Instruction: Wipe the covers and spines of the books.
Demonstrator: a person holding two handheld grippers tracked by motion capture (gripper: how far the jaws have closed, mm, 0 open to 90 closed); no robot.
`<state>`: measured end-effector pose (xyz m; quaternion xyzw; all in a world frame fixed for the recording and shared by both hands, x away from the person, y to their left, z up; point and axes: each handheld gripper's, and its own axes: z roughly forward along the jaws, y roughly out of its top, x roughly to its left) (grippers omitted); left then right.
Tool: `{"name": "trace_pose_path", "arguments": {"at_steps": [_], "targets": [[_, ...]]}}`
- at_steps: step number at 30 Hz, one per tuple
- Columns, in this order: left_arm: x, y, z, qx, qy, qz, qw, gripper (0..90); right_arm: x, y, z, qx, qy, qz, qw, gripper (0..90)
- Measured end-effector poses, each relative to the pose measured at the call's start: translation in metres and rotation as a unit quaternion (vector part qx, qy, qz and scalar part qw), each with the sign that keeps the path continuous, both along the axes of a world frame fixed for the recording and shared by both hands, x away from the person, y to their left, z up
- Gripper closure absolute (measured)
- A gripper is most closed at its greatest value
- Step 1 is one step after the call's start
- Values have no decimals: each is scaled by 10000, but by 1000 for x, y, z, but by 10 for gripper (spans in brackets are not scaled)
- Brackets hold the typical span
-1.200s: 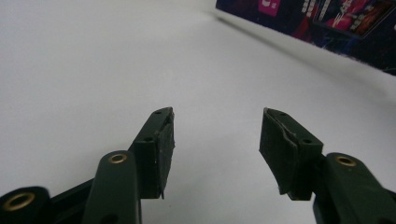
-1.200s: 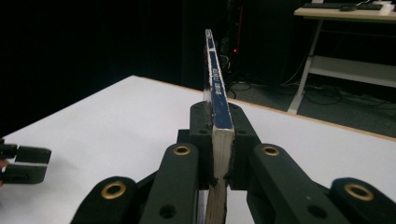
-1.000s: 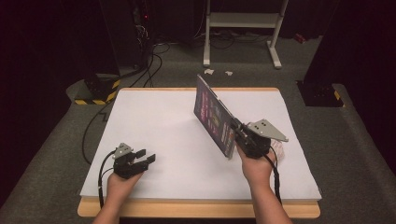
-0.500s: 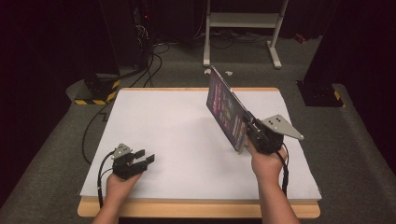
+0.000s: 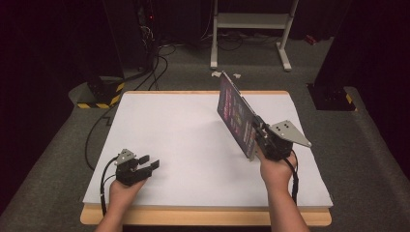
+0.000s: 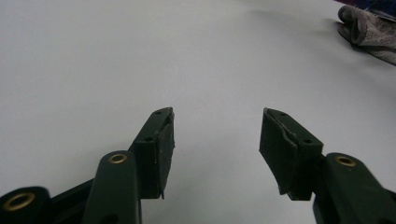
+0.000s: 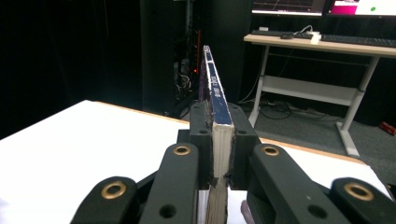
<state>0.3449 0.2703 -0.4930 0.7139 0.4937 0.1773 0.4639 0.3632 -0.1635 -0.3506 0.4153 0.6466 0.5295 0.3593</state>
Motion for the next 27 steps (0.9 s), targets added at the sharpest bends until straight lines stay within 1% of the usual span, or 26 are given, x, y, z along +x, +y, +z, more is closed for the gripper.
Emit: {"name": "trace_pose_path", "arguments": {"at_steps": [4, 8, 11, 13, 14, 15, 16, 17, 21, 27], "targets": [[0, 0, 0, -4, 10, -8, 10000, 451, 1, -1, -5, -61, -10, -113, 9999, 846], [0, 0, -1, -17, 22, -6, 10000, 451, 2, 2, -9, -232, -58, -224, 9995, 846], [0, 0, -1, -19, 27, -12, 10000, 451, 3, 7, -18, -325, 17, -219, 9992, 845], [0, 0, -1, -17, 33, -17, 10000, 451, 3, 11, -25, -309, 145, -117, 9994, 845], [0, 0, -2, -15, 36, -21, 10000, 452, 2, 13, -28, -283, 138, -64, 9995, 845], [0, 0, -2, -25, 37, -20, 10000, 451, 1, 18, -31, -177, 186, 91, 9996, 845], [0, -1, -2, -51, 55, -16, 10000, 451, 1, 18, -31, -177, 186, 91, 9996, 845], [0, -1, -3, -24, 55, -23, 10000, 451, 0, 21, -32, -186, 189, 136, 9996, 844], [0, -1, -2, -40, 51, -34, 10000, 451, -1, 35, -35, -240, 200, 308, 9990, 844], [0, -1, -2, -40, 56, -48, 10000, 451, -2, 55, -42, -270, 293, 570, 9976, 843]]}}
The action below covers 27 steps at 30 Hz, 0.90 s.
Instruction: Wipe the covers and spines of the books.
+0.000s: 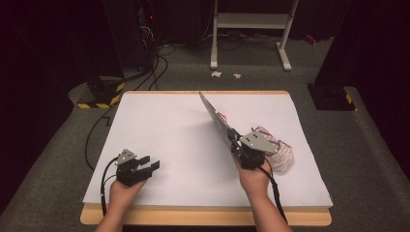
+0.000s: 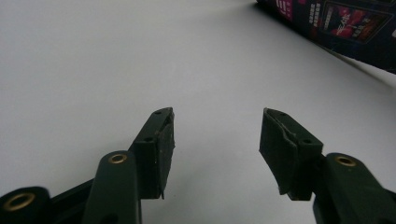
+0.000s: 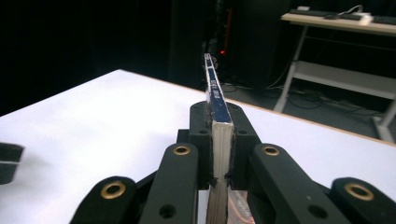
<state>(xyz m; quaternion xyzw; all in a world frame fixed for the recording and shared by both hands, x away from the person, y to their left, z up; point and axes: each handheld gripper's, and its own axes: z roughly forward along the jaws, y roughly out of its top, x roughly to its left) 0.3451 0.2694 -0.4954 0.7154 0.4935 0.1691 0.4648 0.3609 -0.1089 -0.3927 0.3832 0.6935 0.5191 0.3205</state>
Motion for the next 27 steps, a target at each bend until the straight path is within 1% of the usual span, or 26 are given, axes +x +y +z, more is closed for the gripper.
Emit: {"name": "trace_pose_path", "arguments": {"at_steps": [1, 2, 3, 7, 8, 9, 12, 13, 15, 18, 22, 24, 27], "targets": [[0, 0, 0, 17, -4, -13, 10000, 452, 0, 3, -1, -14, 5, 53, 10000, 843], [0, 0, 0, 23, -3, -21, 10000, 452, -2, 11, -4, -33, 38, 157, 9999, 843], [0, 0, 0, 25, -2, -27, 10000, 452, -2, 11, -4, -33, 38, 157, 9999, 843], [0, -1, 0, 31, 0, -33, 10000, 451, -4, 25, -11, -65, 117, 351, 9993, 843], [0, -1, 0, 29, 3, -37, 10000, 452, -4, 31, -14, -90, 158, 440, 9989, 842], [0, -1, 0, 29, 5, -50, 10000, 452, -4, 31, -14, -90, 158, 440, 9989, 842], [0, -1, 0, 45, 10, -75, 10000, 451, -6, 43, -21, -155, 244, 557, 9980, 842], [0, -2, 0, 50, 16, -79, 10000, 451, -6, 43, -21, -155, 244, 557, 9980, 842], [0, -3, 0, 65, 18, -91, 9999, 451, -7, 49, -26, -177, 310, 613, 9975, 841], [0, -4, 1, 77, 3, -110, 9999, 454, -8, 58, -34, -215, 437, 721, 9962, 840], [-1, -5, 1, 111, 2, -137, 9998, 453, -11, 72, -48, -329, 567, 842, 9943, 838], [-1, -6, 1, 110, 4, -144, 9998, 453, -15, 80, -57, -412, 567, 884, 9936, 830], [0, -6, 0, 117, 7, -145, 9998, 453, -17, 84, -61, -442, 582, 920, 9931, 822]]}}
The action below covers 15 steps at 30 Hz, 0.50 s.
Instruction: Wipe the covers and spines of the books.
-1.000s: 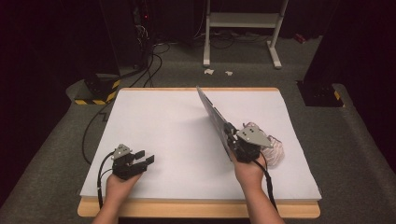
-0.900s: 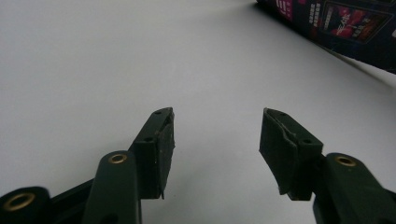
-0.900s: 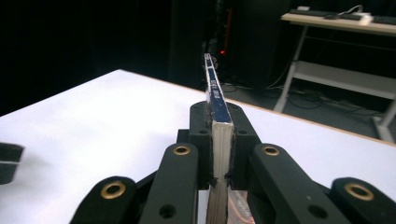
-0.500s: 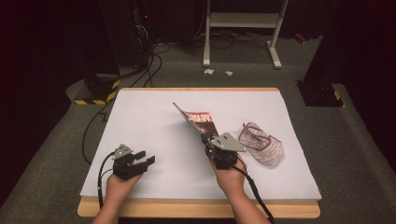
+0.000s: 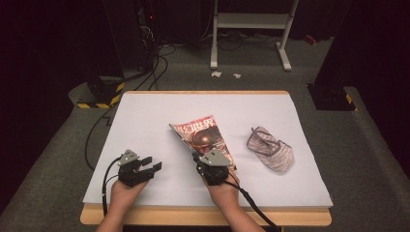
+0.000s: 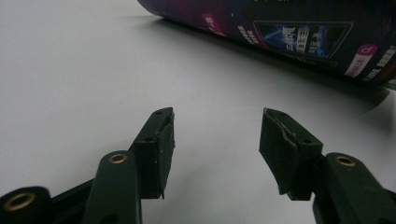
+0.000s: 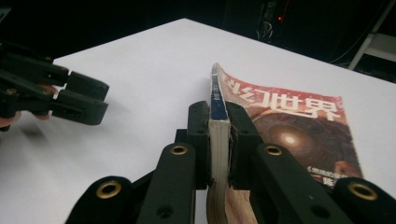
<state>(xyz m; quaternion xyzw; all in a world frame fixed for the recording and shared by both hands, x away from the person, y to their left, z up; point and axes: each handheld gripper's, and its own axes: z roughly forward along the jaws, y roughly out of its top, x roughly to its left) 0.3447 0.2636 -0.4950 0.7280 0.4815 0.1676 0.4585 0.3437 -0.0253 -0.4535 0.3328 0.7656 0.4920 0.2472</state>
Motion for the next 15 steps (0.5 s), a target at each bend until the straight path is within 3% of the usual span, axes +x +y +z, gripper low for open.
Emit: {"name": "trace_pose_path", "arguments": {"at_steps": [12, 15], "targets": [[0, -2, 0, 31, 12, -28, 10000, 453, -7, 9, -10, -118, 46, 143, 9998, 772], [0, -2, 0, 38, 9, -21, 10000, 453, -8, 11, -12, -71, 201, 383, 9990, 660]]}}
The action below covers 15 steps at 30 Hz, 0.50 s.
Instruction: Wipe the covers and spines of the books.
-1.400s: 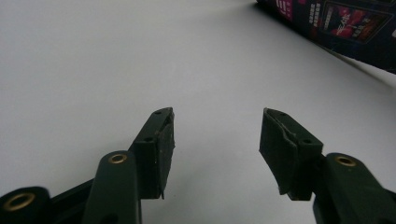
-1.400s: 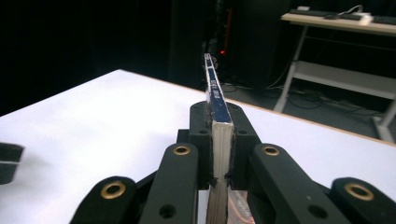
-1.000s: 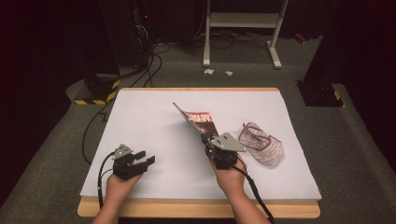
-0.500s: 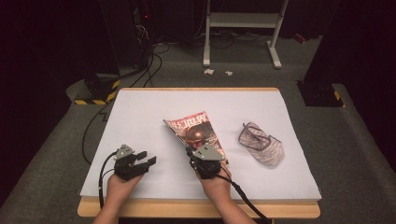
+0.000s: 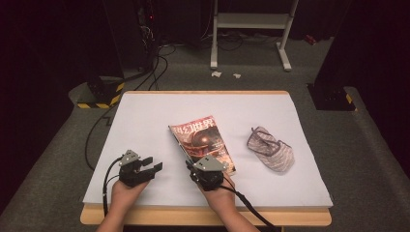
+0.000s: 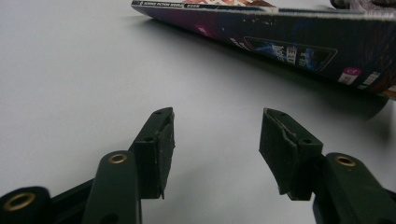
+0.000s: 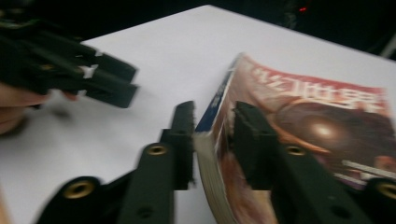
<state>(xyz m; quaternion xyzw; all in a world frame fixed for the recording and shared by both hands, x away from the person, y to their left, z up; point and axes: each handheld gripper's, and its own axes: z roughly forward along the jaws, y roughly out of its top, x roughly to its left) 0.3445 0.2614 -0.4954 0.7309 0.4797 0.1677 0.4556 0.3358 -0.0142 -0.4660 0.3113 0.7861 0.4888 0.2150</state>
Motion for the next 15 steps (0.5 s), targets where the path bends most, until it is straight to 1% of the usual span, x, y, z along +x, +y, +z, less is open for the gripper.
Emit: {"name": "trace_pose_path", "arguments": {"at_steps": [1, 2, 4, 6, 7, 9, 10, 11, 13, 14, 15], "targets": [[0, 0, 0, 6, -4, 0, 10000, 452, -1, 1, 0, 59, 78, 131, 9999, 621], [0, 0, 0, 17, -11, -1, 10000, 451, -3, 3, 0, 86, 100, 197, 9997, 577], [0, -1, 0, 50, -20, 0, 10000, 449, -6, 6, 0, 136, 84, 290, 9995, 526], [-1, -3, 1, 105, -16, -17, 9999, 435, -7, 6, 1, 187, 163, 349, 9991, 506], [-2, -5, 1, 134, -11, -58, 9999, 429, -7, 5, 1, 156, 178, 346, 9991, 498], [-3, -11, 2, 154, 5, -172, 9997, 400, -6, 1, 1, 54, 186, 267, 9995, 487], [-4, -16, 2, 219, 22, -239, 9995, 382, -5, -3, 1, 51, 205, 211, 9996, 486], [-6, -21, 2, 297, -17, -339, 9990, 361, -3, -8, 1, 40, 213, 152, 9997, 484], [-11, -32, 4, 441, -80, -527, 9976, 340, 0, -21, 0, 2, 254, -6, 9997, 472], [-14, -39, 4, 572, -78, -612, 9965, 338, 1, -29, 0, -29, 260, -103, 9996, 470], [-16, -45, 4, 656, -68, -683, 9955, 314, 3, -37, -1, -68, 266, -197, 9994, 465]]}}
